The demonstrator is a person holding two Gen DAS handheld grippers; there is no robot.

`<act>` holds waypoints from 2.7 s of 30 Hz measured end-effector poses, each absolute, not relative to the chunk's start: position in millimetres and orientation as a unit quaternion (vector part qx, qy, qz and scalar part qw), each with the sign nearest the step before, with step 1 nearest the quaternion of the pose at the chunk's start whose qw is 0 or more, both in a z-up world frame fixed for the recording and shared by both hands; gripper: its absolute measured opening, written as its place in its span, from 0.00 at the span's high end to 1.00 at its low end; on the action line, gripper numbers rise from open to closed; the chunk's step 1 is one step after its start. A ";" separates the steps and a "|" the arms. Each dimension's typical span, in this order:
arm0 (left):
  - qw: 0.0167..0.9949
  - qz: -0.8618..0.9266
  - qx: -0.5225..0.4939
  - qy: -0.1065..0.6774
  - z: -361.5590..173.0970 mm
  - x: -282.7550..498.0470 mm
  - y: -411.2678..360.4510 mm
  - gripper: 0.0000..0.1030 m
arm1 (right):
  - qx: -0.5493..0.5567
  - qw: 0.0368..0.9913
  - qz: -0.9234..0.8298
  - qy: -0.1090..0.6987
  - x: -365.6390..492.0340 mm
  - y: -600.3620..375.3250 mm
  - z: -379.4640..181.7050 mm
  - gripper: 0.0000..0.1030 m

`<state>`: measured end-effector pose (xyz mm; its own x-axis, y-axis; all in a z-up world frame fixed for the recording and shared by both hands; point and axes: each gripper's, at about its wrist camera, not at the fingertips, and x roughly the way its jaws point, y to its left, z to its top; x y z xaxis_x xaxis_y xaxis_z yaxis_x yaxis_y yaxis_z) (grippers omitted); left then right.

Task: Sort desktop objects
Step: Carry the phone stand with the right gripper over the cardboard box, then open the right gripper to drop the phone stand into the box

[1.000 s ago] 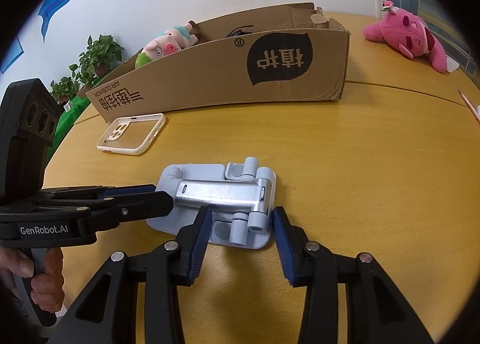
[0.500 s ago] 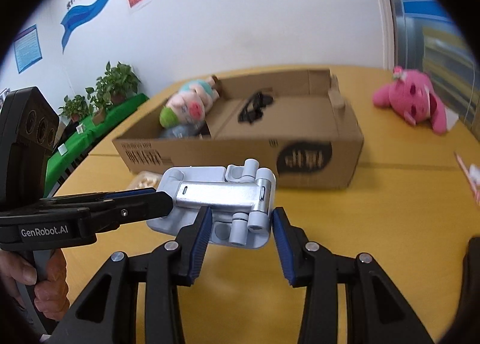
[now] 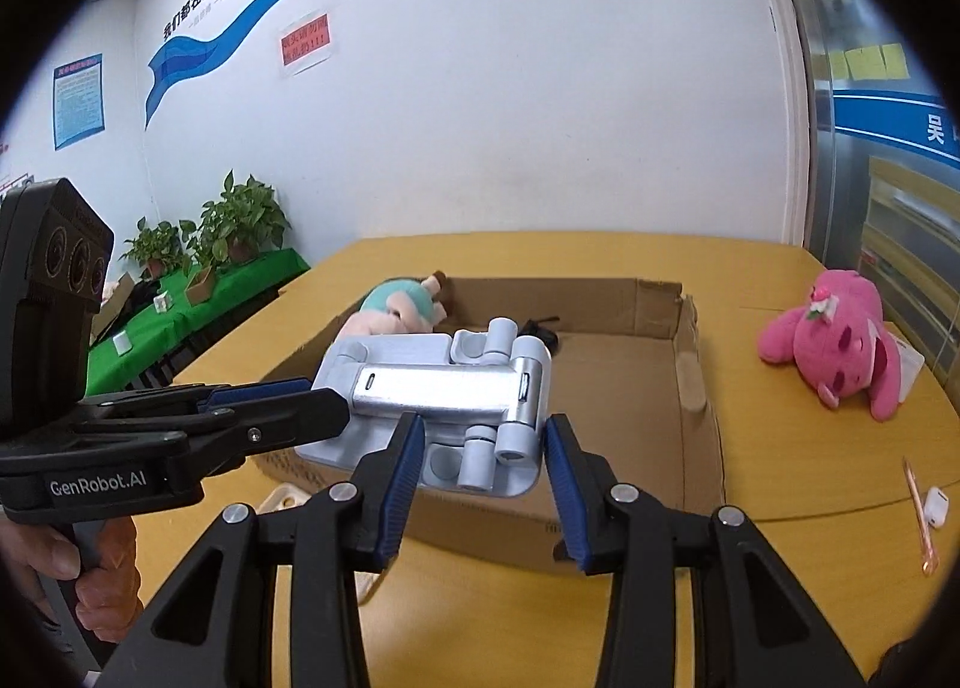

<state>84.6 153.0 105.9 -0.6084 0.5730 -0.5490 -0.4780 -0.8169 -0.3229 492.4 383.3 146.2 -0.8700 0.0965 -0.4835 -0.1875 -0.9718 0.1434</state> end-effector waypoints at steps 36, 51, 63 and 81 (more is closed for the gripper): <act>0.275 0.806 -0.515 -0.095 -9.0 -95.6 202.2 0.64 | -0.407 0.109 0.882 0.212 352.7 486.7 39.7 0.61; 0.259 0.741 -0.614 -0.076 -42.7 -102.3 225.7 0.64 | -0.502 0.131 0.825 0.223 344.1 498.4 15.4 0.61; 0.256 0.730 -0.631 -0.054 -47.0 -92.8 231.2 0.67 | -0.553 0.140 0.795 0.205 343.1 496.9 3.9 0.66; 0.146 0.928 -0.339 0.053 91.9 1.5 156.7 0.22 | -0.432 0.131 0.877 0.164 389.2 481.2 82.1 0.23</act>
<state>1.5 156.7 91.9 -0.7273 0.2342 -0.6451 -0.3059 -0.9521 -0.0008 389.2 481.2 82.1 -0.5922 0.0878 -0.8010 -0.3719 -0.9116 0.1750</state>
